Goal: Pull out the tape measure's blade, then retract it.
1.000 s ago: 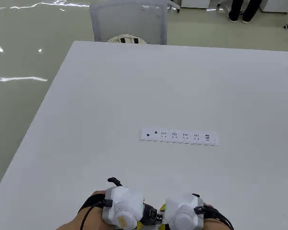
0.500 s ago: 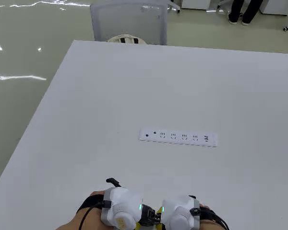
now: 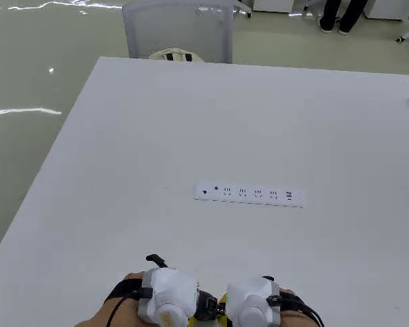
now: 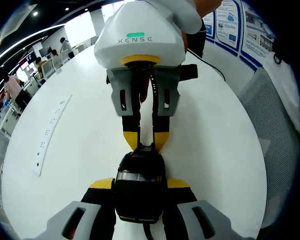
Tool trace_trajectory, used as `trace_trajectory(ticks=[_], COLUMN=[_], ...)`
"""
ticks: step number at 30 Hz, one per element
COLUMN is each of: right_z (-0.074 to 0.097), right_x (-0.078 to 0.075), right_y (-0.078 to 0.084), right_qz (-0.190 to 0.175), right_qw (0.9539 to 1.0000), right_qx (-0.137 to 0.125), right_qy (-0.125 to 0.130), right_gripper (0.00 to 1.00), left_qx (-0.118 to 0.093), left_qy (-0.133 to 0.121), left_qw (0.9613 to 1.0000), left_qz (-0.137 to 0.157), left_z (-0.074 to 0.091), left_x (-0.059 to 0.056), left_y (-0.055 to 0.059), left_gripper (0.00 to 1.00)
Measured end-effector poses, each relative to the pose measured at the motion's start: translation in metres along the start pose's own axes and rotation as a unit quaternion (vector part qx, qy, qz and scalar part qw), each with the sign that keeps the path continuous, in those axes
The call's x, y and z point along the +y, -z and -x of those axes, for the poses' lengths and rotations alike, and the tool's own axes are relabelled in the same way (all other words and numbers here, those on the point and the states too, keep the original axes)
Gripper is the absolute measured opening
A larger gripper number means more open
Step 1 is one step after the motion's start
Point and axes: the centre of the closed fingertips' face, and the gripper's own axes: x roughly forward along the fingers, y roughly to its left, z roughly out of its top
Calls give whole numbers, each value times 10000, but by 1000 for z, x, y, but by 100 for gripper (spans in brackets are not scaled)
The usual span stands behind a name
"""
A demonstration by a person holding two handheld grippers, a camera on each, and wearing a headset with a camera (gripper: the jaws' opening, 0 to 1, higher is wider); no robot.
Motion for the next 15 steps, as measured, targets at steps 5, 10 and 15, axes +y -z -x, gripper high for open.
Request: trace_trajectory(ticks=[5,10,15], right_z=[1,2,3], right_x=[-1,0,0], right_y=[2,2,4], right_qz=[43,49,37], right_qw=[10000,10000,10000], right_qx=[16,21,29], right_qy=[5,9,21], right_gripper=[14,13,13], left_qx=[-2,61,65], left_qy=[-53,-26,-34], left_qw=[10000,10000,10000], left_qz=[12,35,63], left_z=[0,0,0], left_x=[1,1,1], left_y=[0,1,1], left_gripper=[32,32,32])
